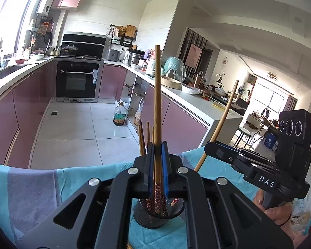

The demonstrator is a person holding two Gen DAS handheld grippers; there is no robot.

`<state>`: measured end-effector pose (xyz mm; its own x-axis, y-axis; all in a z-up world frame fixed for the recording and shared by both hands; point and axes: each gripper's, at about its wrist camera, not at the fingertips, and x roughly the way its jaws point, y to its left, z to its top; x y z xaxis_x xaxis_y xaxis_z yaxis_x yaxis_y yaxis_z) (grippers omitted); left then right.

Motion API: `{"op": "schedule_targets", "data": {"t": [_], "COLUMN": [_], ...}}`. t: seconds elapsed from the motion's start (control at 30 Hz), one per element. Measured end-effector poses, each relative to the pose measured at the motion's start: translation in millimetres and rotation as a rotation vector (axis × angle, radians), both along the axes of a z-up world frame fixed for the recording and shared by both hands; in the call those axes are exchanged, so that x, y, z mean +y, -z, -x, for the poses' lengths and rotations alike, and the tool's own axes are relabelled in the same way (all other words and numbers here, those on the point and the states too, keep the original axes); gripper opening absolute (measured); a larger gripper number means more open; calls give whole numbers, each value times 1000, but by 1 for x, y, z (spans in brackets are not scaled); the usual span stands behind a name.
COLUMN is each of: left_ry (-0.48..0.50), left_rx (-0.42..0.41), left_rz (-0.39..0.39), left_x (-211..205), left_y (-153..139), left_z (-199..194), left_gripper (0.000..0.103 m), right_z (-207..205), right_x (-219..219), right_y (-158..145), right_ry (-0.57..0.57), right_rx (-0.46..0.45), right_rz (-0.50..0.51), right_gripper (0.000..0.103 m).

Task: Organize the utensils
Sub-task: 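Lower both chopsticks into the mesh holder beside the others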

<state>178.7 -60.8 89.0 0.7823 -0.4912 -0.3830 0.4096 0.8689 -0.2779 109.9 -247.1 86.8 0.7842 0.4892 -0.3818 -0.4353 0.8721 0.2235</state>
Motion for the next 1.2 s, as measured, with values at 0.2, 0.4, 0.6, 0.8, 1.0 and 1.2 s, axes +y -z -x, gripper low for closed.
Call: {"op": "schedule_targets", "data": {"t": [0.2, 0.4, 0.6, 0.8, 1.0, 1.2], "left_ry": [-5, 5, 5, 6, 9, 13], "left_rx": [16, 52, 85, 105, 123, 140], "left_rz": [-42, -72, -102, -126, -137, -151], "left_x": [-13, -20, -21, -22, -22, -23], "left_y": [13, 25, 43, 53, 57, 62], "left_z": [0, 0, -2, -4, -9, -15], "left_gripper": [8, 8, 8, 8, 8, 8], "right_z": [-4, -11, -12, -16, -19, -23], "right_x": [4, 9, 14, 16, 19, 23], "right_y": [12, 22, 31, 40, 46, 51], "right_ry": [4, 3, -5, -3, -5, -4], "right_rx": [35, 71, 104, 132, 151, 182], "right_rz": [21, 37, 59, 69, 81, 99], "right_gripper": [5, 5, 5, 5, 5, 5]}}
